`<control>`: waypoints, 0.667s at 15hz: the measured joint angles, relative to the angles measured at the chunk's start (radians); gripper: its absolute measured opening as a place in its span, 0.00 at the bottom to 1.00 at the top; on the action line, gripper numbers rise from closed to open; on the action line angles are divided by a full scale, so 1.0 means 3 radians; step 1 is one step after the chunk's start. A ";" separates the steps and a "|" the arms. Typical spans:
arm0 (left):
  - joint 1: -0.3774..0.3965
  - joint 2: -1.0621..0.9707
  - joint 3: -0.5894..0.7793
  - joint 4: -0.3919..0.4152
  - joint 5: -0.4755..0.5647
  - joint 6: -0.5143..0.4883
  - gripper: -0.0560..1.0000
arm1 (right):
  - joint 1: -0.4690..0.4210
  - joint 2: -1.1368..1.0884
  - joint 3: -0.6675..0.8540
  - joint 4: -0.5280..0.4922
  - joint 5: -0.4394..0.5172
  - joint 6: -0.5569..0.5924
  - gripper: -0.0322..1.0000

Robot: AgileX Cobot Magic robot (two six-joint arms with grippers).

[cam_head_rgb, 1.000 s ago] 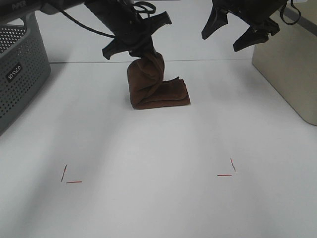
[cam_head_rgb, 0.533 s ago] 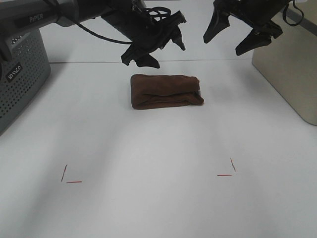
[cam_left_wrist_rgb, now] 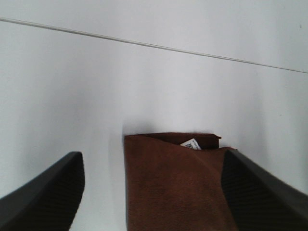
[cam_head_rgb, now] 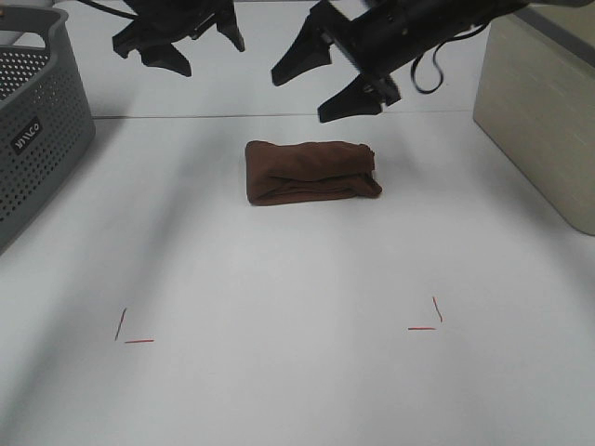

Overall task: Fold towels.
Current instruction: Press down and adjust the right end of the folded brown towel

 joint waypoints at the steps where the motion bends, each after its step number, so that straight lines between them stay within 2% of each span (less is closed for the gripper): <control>1: 0.0027 -0.0003 0.0000 0.0020 0.0073 0.0050 0.76 | 0.0037 0.0133 0.0000 0.0327 -0.0003 -0.0187 0.87; 3: 0.0030 -0.0003 0.0000 0.0063 0.0173 0.0173 0.76 | 0.0037 0.0373 0.0000 0.0710 -0.0010 -0.0360 0.87; 4: 0.0030 -0.0003 0.0000 0.0067 0.0197 0.0200 0.76 | 0.0033 0.0487 0.0000 0.0760 -0.0027 -0.0390 0.87; 10: 0.0030 -0.0003 0.0000 0.0070 0.0347 0.0287 0.76 | 0.0030 0.0820 0.0000 0.0773 -0.0067 -0.0323 0.87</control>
